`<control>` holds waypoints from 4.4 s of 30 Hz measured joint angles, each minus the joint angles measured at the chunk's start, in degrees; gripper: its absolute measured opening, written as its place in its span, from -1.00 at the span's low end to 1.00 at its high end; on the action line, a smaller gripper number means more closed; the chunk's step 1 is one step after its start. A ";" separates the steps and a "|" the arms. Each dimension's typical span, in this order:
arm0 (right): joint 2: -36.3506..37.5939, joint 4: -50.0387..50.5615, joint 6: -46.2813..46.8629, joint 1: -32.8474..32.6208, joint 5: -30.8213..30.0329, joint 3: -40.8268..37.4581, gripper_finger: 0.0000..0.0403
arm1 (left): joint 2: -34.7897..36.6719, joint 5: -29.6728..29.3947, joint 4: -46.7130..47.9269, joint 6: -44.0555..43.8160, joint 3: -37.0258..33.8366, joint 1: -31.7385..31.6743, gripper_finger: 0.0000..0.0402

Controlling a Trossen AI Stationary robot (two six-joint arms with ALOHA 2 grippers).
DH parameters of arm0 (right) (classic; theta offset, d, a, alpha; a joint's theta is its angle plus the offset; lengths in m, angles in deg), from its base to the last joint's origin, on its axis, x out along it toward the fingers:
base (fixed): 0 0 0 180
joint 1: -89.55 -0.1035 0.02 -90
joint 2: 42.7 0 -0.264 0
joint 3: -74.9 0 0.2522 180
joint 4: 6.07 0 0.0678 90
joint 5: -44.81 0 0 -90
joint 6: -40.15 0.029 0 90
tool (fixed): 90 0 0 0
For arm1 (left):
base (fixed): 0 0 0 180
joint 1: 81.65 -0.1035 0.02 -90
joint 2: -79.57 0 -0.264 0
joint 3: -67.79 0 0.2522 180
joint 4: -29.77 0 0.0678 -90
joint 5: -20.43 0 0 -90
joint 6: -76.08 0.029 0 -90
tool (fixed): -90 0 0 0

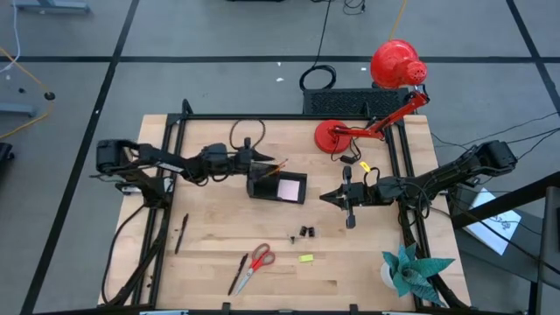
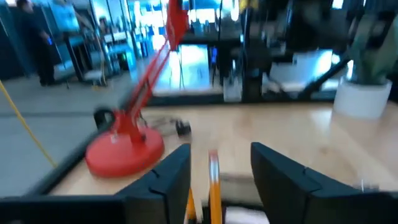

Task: Pick and place office supplies into organizer
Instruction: Put the black pen into the black desk organizer

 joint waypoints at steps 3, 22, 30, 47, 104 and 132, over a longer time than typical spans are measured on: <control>-0.02 0.04 0.02 0.00 0.01 0.00 -0.98 | 7.56 -0.42 5.78 1.63 0.00 0.88 -0.06; -0.02 2.12 1.97 0.00 0.02 0.00 -0.98 | 37.03 -24.55 111.58 -49.38 17.78 33.40 -0.35; -0.01 2.20 1.98 0.00 0.02 0.00 -0.98 | 31.93 -16.67 115.71 -74.50 12.31 46.93 -0.53; -0.01 2.58 1.76 0.00 0.04 -0.02 -0.98 | 17.52 -6.22 111.40 -100.34 7.63 54.90 0.07; 0.00 0.83 2.34 0.00 0.11 -0.04 -0.98 | 14.69 -54.09 78.11 -55.13 8.28 50.39 -0.89; 0.00 1.27 2.12 0.00 0.11 -0.04 -0.98 | 23.63 -16.10 20.85 6.52 1.56 11.06 -0.84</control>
